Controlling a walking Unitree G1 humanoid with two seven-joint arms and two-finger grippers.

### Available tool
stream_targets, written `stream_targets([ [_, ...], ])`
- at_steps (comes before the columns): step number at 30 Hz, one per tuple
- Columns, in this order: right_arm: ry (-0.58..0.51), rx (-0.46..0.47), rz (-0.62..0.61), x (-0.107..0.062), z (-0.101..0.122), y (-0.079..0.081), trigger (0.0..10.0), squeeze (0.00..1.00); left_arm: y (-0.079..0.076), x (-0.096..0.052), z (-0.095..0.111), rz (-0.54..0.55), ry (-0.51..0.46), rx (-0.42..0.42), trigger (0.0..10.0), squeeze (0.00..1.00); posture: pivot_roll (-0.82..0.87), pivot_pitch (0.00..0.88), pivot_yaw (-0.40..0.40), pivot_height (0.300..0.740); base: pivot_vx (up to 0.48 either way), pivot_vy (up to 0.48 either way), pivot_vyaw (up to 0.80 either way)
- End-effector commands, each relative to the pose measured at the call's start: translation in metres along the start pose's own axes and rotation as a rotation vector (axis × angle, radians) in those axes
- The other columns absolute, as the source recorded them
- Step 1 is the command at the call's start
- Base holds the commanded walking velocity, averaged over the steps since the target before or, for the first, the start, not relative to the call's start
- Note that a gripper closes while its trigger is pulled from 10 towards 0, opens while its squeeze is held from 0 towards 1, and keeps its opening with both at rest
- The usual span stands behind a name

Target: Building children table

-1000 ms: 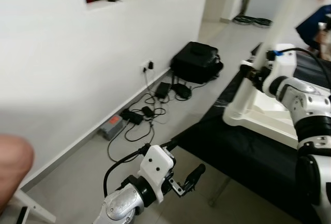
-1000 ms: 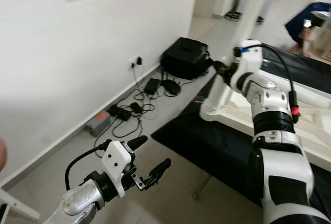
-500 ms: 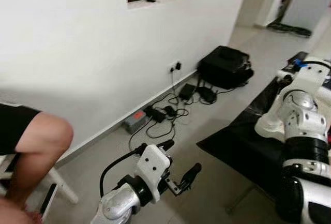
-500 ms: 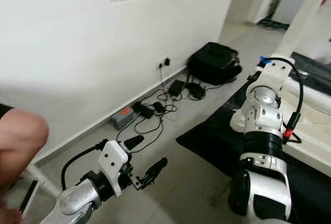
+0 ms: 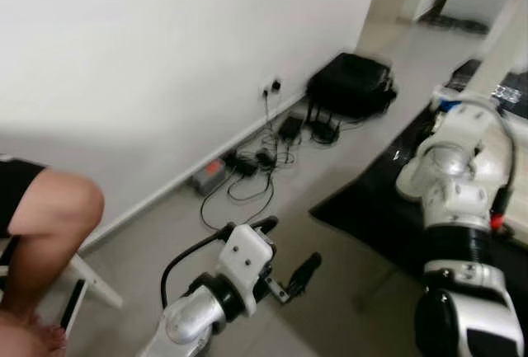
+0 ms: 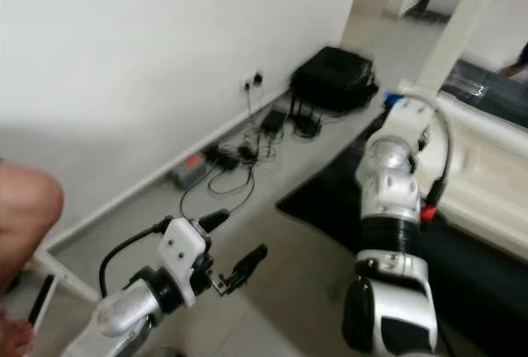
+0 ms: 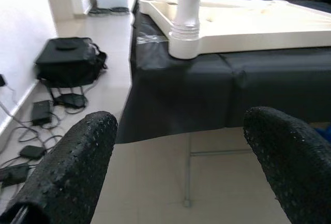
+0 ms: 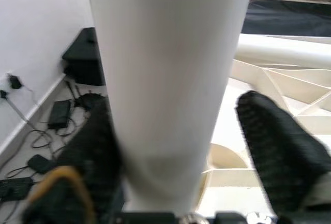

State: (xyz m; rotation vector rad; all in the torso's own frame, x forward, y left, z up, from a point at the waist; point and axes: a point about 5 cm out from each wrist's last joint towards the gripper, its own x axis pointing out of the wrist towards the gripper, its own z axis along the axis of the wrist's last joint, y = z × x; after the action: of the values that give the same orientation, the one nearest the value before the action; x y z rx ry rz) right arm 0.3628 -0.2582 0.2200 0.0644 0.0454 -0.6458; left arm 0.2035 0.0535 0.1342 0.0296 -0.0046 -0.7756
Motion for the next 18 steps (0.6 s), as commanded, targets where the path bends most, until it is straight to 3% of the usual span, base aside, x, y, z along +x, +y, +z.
stream_targets([
  [1,-0.022,-0.017,-0.056,0.0,0.001,-0.009,10.0,1.0,-0.001,-0.001,-0.004,-0.001,0.022,0.006,10.0,0.0,0.13,0.103,-0.077,0.74,0.0,0.0,0.0],
  [5,-0.065,-0.039,-0.092,-0.001,0.004,-0.013,10.0,1.0,-0.001,-0.001,-0.004,0.001,0.026,0.005,10.0,0.0,0.13,0.101,-0.077,0.74,0.0,0.0,0.0],
  [6,-0.076,-0.043,-0.104,-0.004,0.004,-0.014,10.0,0.0,-0.001,-0.002,-0.005,0.006,0.031,0.007,10.0,0.0,0.13,0.101,-0.077,0.74,0.0,0.0,0.0],
  [10,-0.099,-0.046,-0.063,-0.008,0.002,-0.011,10.0,0.0,0.0,-0.002,-0.006,0.01,0.035,0.006,10.0,0.0,0.13,0.1,-0.073,0.74,0.0,0.0,0.0],
  [12,-0.062,-0.036,0.106,-0.026,-0.02,0.001,10.0,0.0,0.0,-0.002,-0.007,0.013,0.043,0.004,10.0,0.0,0.13,0.099,-0.075,0.74,0.0,0.0,0.0],
  [14,-0.047,-0.027,0.159,-0.032,-0.027,0.003,10.0,0.0,0.001,-0.001,-0.007,0.013,0.043,0.003,10.0,0.0,0.13,0.099,-0.076,0.74,0.0,0.0,0.0],
  [18,-0.084,-0.013,0.079,-0.051,-0.038,-0.018,10.0,0.0,0.001,-0.001,-0.006,0.011,0.044,0.002,10.0,0.0,0.13,0.103,-0.074,0.74,0.0,0.0,0.0],
])
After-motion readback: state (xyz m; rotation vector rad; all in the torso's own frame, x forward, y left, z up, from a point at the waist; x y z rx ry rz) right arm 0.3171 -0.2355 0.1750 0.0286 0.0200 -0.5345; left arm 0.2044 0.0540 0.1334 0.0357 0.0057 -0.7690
